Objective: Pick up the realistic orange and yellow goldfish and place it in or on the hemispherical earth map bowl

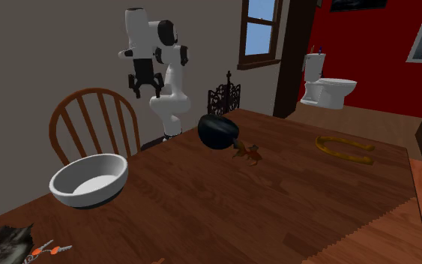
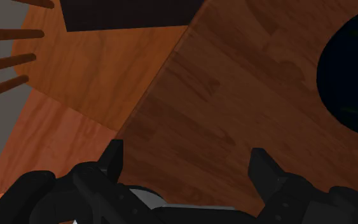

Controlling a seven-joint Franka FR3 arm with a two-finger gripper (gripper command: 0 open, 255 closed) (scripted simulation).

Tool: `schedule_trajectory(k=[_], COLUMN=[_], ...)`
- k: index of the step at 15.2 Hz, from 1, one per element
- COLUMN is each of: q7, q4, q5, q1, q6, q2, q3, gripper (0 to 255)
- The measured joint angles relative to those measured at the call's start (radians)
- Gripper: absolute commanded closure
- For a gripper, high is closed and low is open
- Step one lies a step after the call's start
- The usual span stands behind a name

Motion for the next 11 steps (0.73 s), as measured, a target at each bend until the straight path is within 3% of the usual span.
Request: schedule_trajectory(k=[3,11], q7=[-0.008,-0.070], q4=[-0.009,-0.015], q5=[0.011,0.072], q1=[0.017,0.122], q6=[0.027,0.210], q2=[0.016,0.172], q3=[0.011,0.080], gripper=[0,0])
